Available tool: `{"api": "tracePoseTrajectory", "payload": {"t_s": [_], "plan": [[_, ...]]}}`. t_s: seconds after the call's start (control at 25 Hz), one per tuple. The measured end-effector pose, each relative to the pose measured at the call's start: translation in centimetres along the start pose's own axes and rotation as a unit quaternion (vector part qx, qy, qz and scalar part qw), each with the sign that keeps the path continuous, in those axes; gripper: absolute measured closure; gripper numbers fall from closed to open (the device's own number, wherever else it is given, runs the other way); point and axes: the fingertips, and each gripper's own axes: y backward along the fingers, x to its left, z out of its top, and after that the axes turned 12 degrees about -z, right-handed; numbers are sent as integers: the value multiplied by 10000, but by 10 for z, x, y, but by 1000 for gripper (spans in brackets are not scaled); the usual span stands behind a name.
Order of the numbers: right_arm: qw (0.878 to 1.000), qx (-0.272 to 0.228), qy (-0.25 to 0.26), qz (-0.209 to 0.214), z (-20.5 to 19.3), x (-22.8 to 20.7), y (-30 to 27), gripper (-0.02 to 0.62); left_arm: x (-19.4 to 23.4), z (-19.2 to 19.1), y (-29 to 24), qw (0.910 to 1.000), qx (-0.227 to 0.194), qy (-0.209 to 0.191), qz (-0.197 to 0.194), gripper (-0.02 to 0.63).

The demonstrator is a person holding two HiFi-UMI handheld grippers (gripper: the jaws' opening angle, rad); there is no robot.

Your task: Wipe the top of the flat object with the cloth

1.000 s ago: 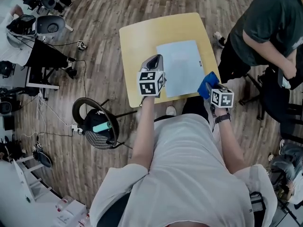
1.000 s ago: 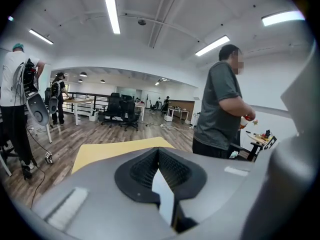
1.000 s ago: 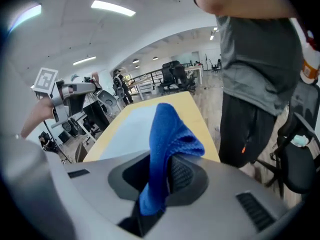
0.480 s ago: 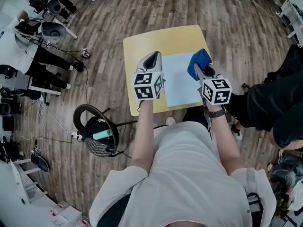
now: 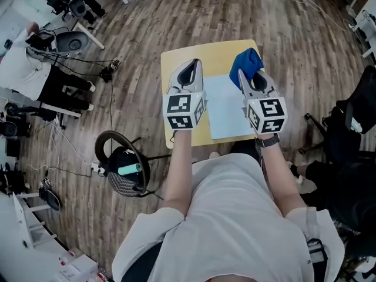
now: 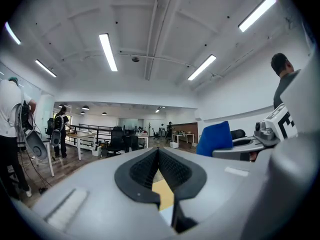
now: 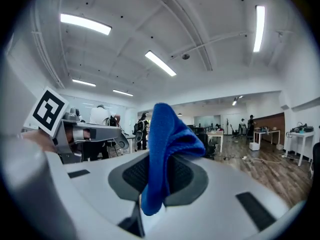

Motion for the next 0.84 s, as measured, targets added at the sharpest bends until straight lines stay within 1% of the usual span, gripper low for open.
{"api": "tracePoseTrajectory", "payload": {"t_s": [0.4,0.64,0.84], "plan": [[10000,35,25,28,-4,-2,-7,529,1,5,-8,10000,-41,-48,-15,595],[9999,37,59,113,-4,2,-11,528,6,2,-9,10000,-22,-28,16,595],[9999,86,73,74,-5,-6,-14,529,4,2,-20,10000,23,-9,-64,595]]}}
